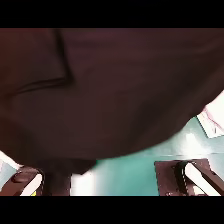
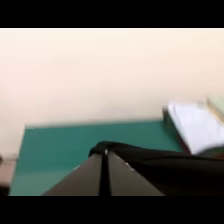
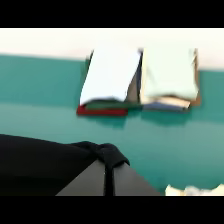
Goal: Fold the shirts.
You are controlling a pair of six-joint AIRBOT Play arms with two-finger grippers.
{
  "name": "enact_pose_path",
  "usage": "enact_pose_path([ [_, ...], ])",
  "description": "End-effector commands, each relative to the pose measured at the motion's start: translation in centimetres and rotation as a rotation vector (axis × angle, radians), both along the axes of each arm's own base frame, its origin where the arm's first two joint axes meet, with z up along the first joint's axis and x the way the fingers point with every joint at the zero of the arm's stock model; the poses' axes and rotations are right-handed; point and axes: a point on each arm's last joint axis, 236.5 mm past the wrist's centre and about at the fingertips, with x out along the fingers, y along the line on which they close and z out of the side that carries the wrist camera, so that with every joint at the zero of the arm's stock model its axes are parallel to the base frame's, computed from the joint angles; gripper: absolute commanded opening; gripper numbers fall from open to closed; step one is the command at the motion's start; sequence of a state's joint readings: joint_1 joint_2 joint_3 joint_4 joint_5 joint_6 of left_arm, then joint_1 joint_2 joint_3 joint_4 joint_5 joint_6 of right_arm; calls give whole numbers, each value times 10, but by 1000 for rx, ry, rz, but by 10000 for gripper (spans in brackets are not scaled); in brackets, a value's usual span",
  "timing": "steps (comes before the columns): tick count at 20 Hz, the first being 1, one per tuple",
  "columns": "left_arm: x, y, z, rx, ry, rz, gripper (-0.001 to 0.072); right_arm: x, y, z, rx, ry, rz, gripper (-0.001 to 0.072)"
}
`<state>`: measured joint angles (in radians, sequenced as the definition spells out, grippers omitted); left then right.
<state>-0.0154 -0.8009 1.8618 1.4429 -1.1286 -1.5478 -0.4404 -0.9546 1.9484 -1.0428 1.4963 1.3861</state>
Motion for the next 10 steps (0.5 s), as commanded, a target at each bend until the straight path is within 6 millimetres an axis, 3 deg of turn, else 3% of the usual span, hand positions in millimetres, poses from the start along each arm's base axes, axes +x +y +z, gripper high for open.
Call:
enact_pose_path([
  [1,90,-8,-126,2,381,-28,24,42,-10,-97,21,290,13,16],
  [3,132,-17,-214,-22,604,-58,25,65,-7,-163,19,467,39,16],
  [6,169,-20,-335,-6,867,-75,25,97,2,-254,26,665,75,16],
  [8,191,-19,-390,-13,959,-67,25,119,4,-303,55,744,74,16],
  [10,214,-19,-419,-9,964,-65,25,141,5,-335,96,787,69,16],
])
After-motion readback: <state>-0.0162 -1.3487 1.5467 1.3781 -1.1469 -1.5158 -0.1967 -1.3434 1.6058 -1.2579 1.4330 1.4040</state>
